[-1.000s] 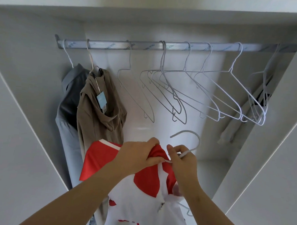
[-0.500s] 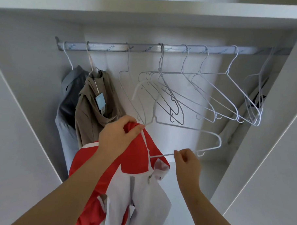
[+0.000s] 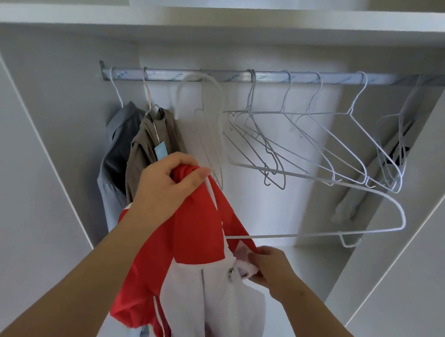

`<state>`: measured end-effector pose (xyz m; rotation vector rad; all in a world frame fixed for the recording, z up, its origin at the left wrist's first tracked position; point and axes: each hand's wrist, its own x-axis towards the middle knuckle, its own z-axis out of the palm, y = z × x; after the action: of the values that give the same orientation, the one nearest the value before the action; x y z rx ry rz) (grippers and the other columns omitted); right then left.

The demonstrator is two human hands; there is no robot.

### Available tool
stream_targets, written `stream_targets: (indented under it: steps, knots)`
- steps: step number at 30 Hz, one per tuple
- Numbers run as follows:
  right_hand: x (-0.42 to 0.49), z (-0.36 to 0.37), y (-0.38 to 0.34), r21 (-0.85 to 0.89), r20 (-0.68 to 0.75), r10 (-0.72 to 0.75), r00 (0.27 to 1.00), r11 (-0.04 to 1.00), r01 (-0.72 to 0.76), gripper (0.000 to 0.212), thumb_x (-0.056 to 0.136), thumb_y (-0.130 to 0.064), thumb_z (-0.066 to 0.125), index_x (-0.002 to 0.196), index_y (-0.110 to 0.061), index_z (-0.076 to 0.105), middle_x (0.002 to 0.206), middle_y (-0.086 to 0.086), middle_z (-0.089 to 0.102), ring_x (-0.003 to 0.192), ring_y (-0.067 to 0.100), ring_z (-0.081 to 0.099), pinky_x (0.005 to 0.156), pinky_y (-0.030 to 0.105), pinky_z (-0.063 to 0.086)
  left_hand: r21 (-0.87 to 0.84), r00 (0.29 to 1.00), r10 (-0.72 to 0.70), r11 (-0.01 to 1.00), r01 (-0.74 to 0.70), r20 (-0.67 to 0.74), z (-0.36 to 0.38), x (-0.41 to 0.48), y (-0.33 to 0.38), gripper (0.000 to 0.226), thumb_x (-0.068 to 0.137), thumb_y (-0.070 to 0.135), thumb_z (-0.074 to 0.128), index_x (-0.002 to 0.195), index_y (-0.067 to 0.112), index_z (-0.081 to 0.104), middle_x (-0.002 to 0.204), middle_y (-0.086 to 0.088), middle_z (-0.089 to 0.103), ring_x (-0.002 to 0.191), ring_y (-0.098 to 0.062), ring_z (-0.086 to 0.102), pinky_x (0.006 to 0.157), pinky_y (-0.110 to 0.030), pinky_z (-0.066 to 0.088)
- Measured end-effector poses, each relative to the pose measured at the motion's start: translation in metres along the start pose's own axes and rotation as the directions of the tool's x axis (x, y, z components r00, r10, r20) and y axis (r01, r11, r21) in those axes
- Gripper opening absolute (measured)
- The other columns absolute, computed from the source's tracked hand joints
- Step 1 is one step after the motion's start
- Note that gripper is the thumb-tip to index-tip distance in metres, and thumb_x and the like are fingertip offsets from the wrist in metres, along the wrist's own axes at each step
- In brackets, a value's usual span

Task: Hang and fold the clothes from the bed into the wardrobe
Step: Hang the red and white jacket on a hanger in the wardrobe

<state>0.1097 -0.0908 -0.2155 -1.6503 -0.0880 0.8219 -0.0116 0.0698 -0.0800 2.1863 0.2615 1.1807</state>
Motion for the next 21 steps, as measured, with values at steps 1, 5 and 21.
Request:
stream_targets:
  steps: [1, 5, 21]
  knots:
    - [0.001, -0.004, 0.0, 0.166, 0.036, 0.055, 0.998, 0.984, -0.06, 0.013, 0.089, 0.005, 0.049, 0.097, 0.004, 0.06, 0.096, 0.023, 0.066, 0.084, 0.033, 0.066, 0.066, 0.038, 0.056, -0.006, 1.0, -0.012, 1.0, 0.012, -0.012, -0.004, 0.0, -0.003, 0.014, 0.08, 0.029, 0.067, 0.076, 0.039, 0.058, 0.076, 0.023, 0.062, 0.08, 0.01, 0.056, 0.071, 0.0, 0.039]
    - [0.001, -0.016, -0.002, 0.559, 0.161, 0.171, 0.972, 0.796, -0.232, 0.015, 0.094, 0.002, 0.042, 0.095, 0.006, 0.057, 0.079, 0.022, 0.068, 0.074, 0.036, 0.065, 0.051, 0.044, 0.056, 0.02, 0.998, -0.053, 0.998, 0.053, 0.021, -0.019, -0.004, -0.02, 0.016, 0.082, 0.024, 0.066, 0.076, 0.038, 0.06, 0.08, 0.031, 0.061, 0.078, 0.011, 0.056, 0.069, -0.002, 0.041]
    - [-0.004, -0.046, -0.021, 0.567, 0.373, 0.091, 0.923, 0.766, -0.304, 0.024, 0.068, -0.006, 0.05, 0.051, -0.02, 0.058, 0.075, 0.008, 0.068, 0.062, 0.028, 0.064, 0.057, 0.035, 0.045, 0.237, 0.992, -0.095, 0.969, 0.073, 0.081, -0.053, -0.027, -0.058, 0.02, 0.082, 0.028, 0.068, 0.079, 0.044, 0.057, 0.081, 0.04, 0.058, 0.076, 0.014, 0.054, 0.065, 0.001, 0.038]
